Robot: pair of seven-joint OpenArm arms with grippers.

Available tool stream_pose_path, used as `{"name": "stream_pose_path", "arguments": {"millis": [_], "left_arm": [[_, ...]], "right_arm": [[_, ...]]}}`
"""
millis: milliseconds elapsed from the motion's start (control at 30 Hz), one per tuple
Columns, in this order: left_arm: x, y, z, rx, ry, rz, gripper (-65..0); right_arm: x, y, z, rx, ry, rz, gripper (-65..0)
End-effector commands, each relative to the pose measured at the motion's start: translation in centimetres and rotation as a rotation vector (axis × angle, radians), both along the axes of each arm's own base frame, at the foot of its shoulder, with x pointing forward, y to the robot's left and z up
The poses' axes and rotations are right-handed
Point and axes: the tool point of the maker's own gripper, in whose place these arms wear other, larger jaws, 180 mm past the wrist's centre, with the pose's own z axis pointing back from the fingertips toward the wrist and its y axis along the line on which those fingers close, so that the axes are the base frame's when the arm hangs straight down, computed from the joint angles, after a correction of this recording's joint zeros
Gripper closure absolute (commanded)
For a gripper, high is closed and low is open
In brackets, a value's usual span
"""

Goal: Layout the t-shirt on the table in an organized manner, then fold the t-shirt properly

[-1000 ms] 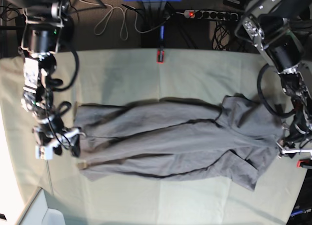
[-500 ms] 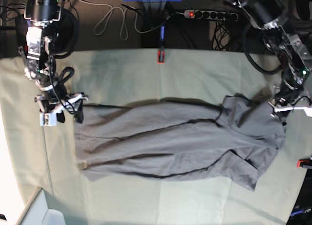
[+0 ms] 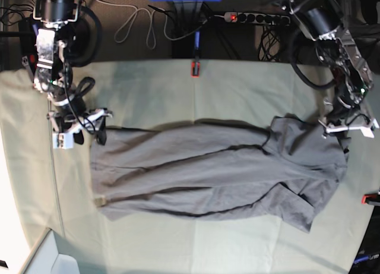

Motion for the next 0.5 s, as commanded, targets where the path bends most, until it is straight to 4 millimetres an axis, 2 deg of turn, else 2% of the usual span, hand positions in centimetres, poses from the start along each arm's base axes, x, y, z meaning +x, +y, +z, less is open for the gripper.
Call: {"name": "stream_pose_path", "arguments": {"millis": [0, 100, 200, 267, 367, 400, 467], "left_arm": [[1.4, 0.5, 1.6, 0.023, -0.051, 0.003, -32.7], [2.3, 0.1, 2.0, 0.026, -0.063, -0.012, -32.5], [3.3, -1.5, 1.7, 0.026, -0.052, -0.077, -31.4], [3.5, -2.3, 0.9, 0.01, -0.033, -0.097, -23.0], [4.4, -2.4, 1.2, 0.0, -0.047, -0.096, -3.6], [4.5, -2.4, 1.2, 0.0, -0.049, -0.096, 0.0], [4.5, -2.3, 1.6, 0.006, -0.056, -0.096, -1.0]], "right_arm": [[0.9, -0.4, 1.6, -0.002, -0.058, 0.0, -39.1], [0.8, -0.4, 1.4, -0.001, -0.052, -0.001, -39.1], [0.8, -0.4, 1.4, -0.001, -0.052, -0.001, -39.1], [0.9, -0.4, 1.6, -0.002, -0.058, 0.001, -39.2], [1.3, -0.5, 1.9, -0.006, -0.068, 0.001, -39.5], [1.3, -0.6, 2.0, -0.007, -0.069, 0.001, -39.5], [1.6, -0.6, 2.2, -0.009, -0.075, 0.001, -39.5]]}}
